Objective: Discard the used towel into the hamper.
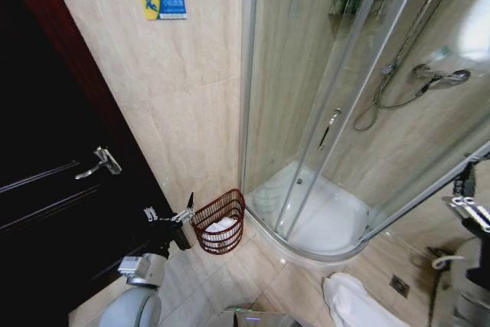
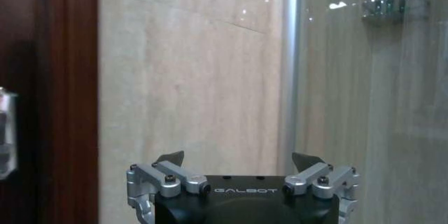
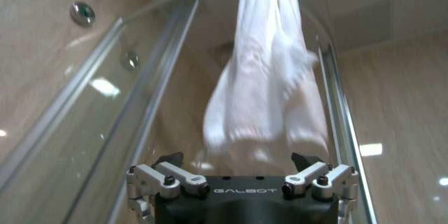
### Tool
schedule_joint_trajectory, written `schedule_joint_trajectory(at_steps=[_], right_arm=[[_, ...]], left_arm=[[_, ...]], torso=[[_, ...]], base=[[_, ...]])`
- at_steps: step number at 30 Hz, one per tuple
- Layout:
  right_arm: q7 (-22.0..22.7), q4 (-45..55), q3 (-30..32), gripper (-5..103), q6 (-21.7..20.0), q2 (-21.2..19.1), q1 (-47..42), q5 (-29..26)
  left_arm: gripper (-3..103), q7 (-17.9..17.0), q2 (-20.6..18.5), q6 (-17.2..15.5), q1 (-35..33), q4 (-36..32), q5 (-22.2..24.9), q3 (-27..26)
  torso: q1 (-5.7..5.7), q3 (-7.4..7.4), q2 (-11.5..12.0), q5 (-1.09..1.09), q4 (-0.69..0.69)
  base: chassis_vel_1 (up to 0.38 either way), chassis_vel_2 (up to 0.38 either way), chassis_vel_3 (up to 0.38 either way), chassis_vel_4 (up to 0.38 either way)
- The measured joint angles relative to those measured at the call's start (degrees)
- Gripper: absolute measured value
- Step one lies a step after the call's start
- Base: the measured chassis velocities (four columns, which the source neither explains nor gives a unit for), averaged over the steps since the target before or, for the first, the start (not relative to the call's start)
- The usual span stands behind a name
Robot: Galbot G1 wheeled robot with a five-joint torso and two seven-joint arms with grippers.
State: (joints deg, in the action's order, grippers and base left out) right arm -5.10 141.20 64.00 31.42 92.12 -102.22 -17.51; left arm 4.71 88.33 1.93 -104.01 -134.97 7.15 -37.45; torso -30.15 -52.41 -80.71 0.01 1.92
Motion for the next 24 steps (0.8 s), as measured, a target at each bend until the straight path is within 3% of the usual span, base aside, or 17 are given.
schedule_joint_trajectory(at_steps=[3,5,7,12,15,16,19,24], right_arm=[[-0.24,-3.15,-2.27,100,2.17,0.0,0.39,1.81],[-0.87,-8.83,-4.77,100,4.72,0.0,0.18,2.72],[-0.99,-14.49,-7.19,100,6.27,0.02,-0.9,2.77],[1.92,-16.54,-8.63,100,5.08,-0.64,-3.26,1.72],[6.54,-9.91,-7.91,100,-3.23,-3.3,-4.3,-2.67],[6.54,-9.91,-7.91,100,-3.23,-3.3,-4.3,-2.67],[9.65,-3.28,-7.44,100,-12.71,-4.25,-3.07,-6.55],[10.09,1.86,-6.78,100,-19.77,-3.88,-2.58,-7.3]], left_arm=[[100,0.01,0.01,0.0,0.01,0.0,0.0,0.02],[100,0.01,0.01,0.0,-0.01,0.0,0.0,0.0],[100,0.01,-0.01,0.0,-0.02,0.0,0.0,-0.01],[100,0.0,-0.04,0.0,0.0,0.0,0.0,-0.03],[100,0.0,-0.04,0.0,0.0,0.0,0.0,-0.03],[100,0.0,-0.04,0.0,0.0,0.0,0.0,-0.03],[100,0.0,-0.01,0.0,0.0,0.0,0.0,-0.03],[100,0.0,-0.01,0.0,0.0,0.0,0.0,-0.03]], torso=[[0.0,0.0,0.0,0.02,-0.01],[0.01,0.0,0.0,-0.02,0.05],[0.03,0.01,0.0,0.02,0.03],[0.03,0.01,0.0,-0.02,-0.03],[0.02,0.01,-0.01,-0.06,0.01],[0.02,0.01,-0.01,-0.06,0.01],[0.01,0.01,0.0,-0.01,0.03],[0.01,0.01,0.0,-0.03,0.01]], base=[[-0.081,-0.14,0.149,0.029],[-0.014,-0.06,0.065,0.042],[0.072,-0.018,-0.007,0.052],[0.058,0.005,-0.054,-0.015],[0.016,0.015,-0.018,-0.007],[0.0,0.0,0.0,0.0],[0.0,0.0,0.0,0.0],[0.0,0.0,0.0,0.0]])
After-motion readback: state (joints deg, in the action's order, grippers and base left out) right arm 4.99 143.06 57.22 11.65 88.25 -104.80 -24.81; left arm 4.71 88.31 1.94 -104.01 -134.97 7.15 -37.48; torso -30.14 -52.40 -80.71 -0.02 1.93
